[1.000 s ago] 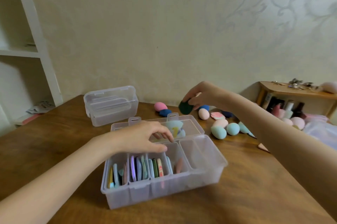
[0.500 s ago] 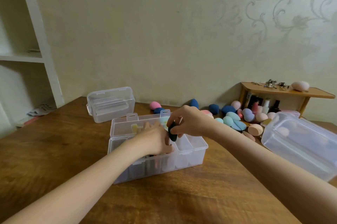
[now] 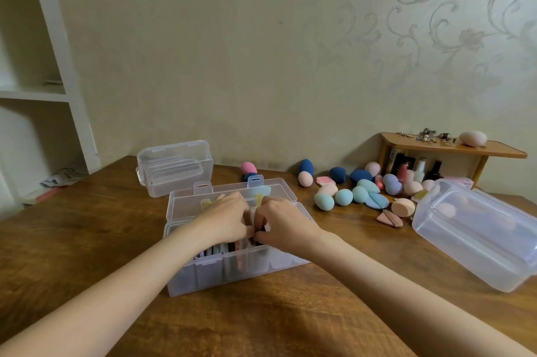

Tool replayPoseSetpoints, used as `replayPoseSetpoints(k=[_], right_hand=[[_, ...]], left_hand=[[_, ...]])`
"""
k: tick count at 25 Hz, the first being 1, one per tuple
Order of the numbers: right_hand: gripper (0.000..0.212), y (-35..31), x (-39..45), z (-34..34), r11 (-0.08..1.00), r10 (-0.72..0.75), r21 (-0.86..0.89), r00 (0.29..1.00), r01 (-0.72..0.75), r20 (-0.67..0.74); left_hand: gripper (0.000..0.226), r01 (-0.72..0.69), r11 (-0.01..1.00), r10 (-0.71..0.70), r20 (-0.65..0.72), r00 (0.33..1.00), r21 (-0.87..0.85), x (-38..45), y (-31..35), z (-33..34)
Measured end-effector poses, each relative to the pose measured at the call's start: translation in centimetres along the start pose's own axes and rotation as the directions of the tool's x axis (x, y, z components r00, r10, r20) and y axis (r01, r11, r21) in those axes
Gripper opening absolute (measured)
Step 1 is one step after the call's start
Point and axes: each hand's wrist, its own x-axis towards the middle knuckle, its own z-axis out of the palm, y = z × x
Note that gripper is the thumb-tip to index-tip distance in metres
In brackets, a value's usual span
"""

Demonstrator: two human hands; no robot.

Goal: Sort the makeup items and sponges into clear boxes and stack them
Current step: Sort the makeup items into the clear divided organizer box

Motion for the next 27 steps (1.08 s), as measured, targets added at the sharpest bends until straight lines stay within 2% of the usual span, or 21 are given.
replayPoseSetpoints(k=[2,3,4,5,7,8,10,12,15,17,18,20,21,22,23,25,27], right_hand=[[0.022,0.1,0.2,-0.3,0.994,-0.071,0.093,0.992,0.061,0.103],[0.022,0.4,0.4,-0.8,0.977,-0.086,0.202,0.990,0.062,0.109],[0.022,1.1,0.9,-1.4,0.941,-0.065,0.334,0.997,0.044,0.052],[0.023,2.0,1.5,-2.1,0.889,0.015,0.459,0.999,0.010,-0.052],[0.022,4.8,3.2,-2.8,0.787,0.286,0.606,0.938,-0.115,-0.194],[0.022,6.0,3.9,-2.8,0.770,0.394,0.606,0.896,-0.199,-0.207],[0.026,7.4,5.1,-2.2,0.760,0.467,0.544,0.881,-0.356,-0.075],[0.031,8.0,6.1,-0.6,0.754,0.439,0.491,0.891,-0.436,0.116],[0.034,8.2,7.8,1.8,0.847,0.368,0.325,0.906,-0.420,0.210],[0.032,8.5,8.7,2.8,0.836,0.403,0.326,0.897,-0.441,0.178],[0.030,8.8,9.0,3.0,0.781,0.474,0.398,0.872,-0.482,0.125],[0.026,9.6,8.7,2.8,0.654,0.630,0.539,0.777,-0.530,-0.001],[0.027,9.9,8.3,2.4,0.649,0.664,0.544,0.745,-0.531,-0.064],[0.031,10.2,8.0,2.1,0.696,0.647,0.489,0.755,-0.525,-0.110],[0.036,10.4,7.6,1.7,0.764,0.588,0.402,0.801,-0.504,-0.111],[0.043,10.0,6.9,1.5,0.871,0.431,0.241,0.901,-0.427,0.037],[0.042,9.9,7.2,2.2,0.898,0.380,0.173,0.911,-0.405,0.161]], left_hand=[[0.026,-0.021,0.999,0.020,0.049,0.999,0.026,-0.3,-1.1,-0.6],[0.027,-0.027,0.999,0.024,0.065,0.998,0.041,-0.5,-1.6,-1.0],[0.027,-0.026,0.998,0.021,0.080,0.997,0.054,-0.6,-2.1,-1.4],[0.026,-0.014,0.998,0.008,0.097,0.995,0.060,-0.7,-2.7,-1.8],[0.022,0.025,0.998,-0.031,0.121,0.992,0.051,-0.9,-3.9,-2.3],[0.019,0.041,0.998,-0.047,0.125,0.991,0.045,-0.8,-4.3,-2.5],[0.017,0.060,0.997,-0.065,0.124,0.990,0.039,-0.9,-5.0,-2.6],[0.013,0.065,0.997,-0.069,0.119,0.990,0.038,-0.9,-5.2,-2.5],[0.009,0.066,0.998,-0.067,0.090,0.994,0.011,-1.1,-5.6,-1.9],[0.007,0.066,0.996,-0.063,0.061,0.996,-0.059,-1.3,-5.9,-1.5],[0.007,0.061,0.994,-0.056,0.050,0.997,-0.091,-1.3,-6.0,-1.4],[0.010,0.033,0.991,-0.026,0.052,0.998,-0.130,-1.1,-5.7,-1.3],[0.013,0.016,0.987,-0.007,0.058,0.998,-0.157,-0.9,-5.4,-1.2],[0.015,0.001,0.982,0.012,0.067,0.998,-0.187,-0.7,-4.9,-1.2],[0.017,-0.014,0.979,0.031,0.079,0.996,-0.203,-0.6,-4.3,-1.0],[0.019,-0.055,0.986,0.071,0.099,0.993,-0.155,-0.2,-3.0,-0.7],[0.022,-0.069,0.994,0.077,0.110,0.991,-0.079,-0.1,-2.5,-0.7]])
